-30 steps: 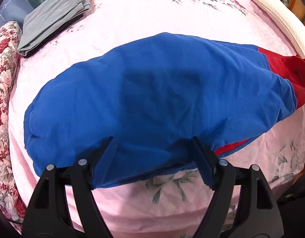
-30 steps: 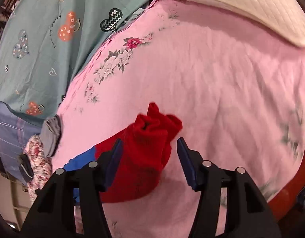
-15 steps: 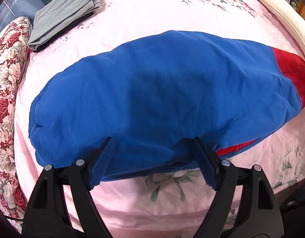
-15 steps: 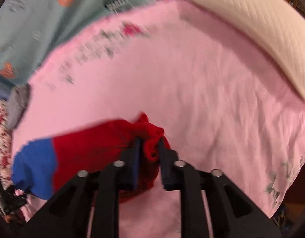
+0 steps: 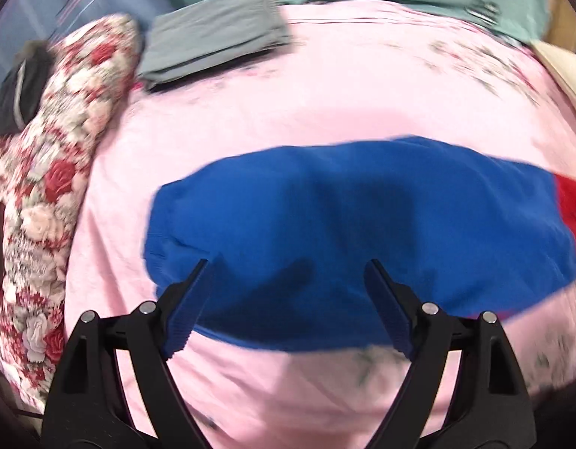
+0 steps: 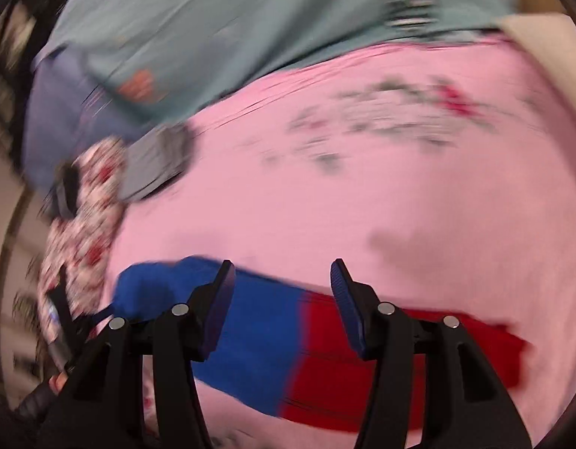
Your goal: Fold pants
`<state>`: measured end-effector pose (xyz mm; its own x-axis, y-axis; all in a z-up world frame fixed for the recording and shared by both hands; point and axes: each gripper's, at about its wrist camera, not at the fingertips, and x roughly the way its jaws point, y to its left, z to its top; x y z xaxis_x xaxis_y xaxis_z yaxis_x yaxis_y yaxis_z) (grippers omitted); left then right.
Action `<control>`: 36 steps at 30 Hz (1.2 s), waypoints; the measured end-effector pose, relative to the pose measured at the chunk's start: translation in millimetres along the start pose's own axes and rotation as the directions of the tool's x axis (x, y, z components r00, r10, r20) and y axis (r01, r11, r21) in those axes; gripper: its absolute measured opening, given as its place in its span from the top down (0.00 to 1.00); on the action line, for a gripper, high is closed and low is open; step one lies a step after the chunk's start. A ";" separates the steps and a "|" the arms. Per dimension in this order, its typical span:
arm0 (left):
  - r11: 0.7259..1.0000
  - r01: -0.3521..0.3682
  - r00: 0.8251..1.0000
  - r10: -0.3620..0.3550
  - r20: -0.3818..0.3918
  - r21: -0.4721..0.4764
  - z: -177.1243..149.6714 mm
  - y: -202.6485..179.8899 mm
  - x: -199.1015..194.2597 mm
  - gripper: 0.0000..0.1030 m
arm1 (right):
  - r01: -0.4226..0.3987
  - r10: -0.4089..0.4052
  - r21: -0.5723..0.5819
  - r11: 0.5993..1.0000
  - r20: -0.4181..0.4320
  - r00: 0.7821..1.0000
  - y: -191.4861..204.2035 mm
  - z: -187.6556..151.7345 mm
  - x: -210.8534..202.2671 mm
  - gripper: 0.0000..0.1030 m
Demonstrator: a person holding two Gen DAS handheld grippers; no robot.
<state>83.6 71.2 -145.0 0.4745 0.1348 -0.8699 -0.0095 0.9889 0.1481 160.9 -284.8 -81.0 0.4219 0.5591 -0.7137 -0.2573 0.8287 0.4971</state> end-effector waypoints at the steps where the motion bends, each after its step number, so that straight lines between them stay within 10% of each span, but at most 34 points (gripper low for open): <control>1: 1.000 -0.005 1.000 0.005 -0.012 -0.030 1.7 6.3 7.7 0.18 | -0.041 0.040 -0.040 0.998 -0.040 0.998 17.0 8.4 25.3 0.48; 9: 1.000 0.014 0.999 -0.014 -0.037 0.014 -23.3 8.3 34.5 0.18 | -0.097 0.031 -0.154 0.983 -0.382 0.924 66.3 44.4 195.9 0.67; 16: 0.995 0.092 0.995 -0.093 -0.036 -0.026 -27.4 18.4 37.5 0.16 | -0.118 -0.119 -0.364 0.924 -0.567 0.815 96.2 21.9 244.7 0.69; 18: 0.995 0.102 0.994 -0.103 -0.034 -0.018 -29.4 19.0 37.4 0.16 | -0.108 -0.161 -0.404 0.909 -0.577 0.801 98.2 19.8 245.9 0.89; 22: 0.991 0.131 0.991 -0.130 -0.036 0.006 -33.8 20.3 34.1 0.16 | -0.019 -0.149 -0.360 0.933 -0.432 0.890 92.8 47.8 224.5 0.96; 26: 0.988 0.153 0.988 -0.152 -0.038 0.020 -38.3 20.5 36.7 0.16 | 0.013 -0.164 -0.328 0.944 -0.438 0.884 79.5 37.3 240.3 1.00; 32: 0.983 0.175 0.983 -0.172 -0.058 0.048 -31.6 24.1 20.0 0.16 | 0.051 -0.117 -0.235 0.971 -0.277 0.954 82.2 55.4 183.2 0.93; 36: 0.983 0.171 0.985 -0.171 0.004 0.061 -26.4 28.3 0.3 0.14 | -0.089 0.035 -0.187 0.978 -0.276 0.961 86.7 22.0 132.8 0.77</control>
<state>60.2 100.9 -153.4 0.4728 -0.0371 -0.8804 0.1256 0.9918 0.0257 213.8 -139.3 -121.8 0.1564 0.5729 -0.8045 -0.4519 0.7658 0.4575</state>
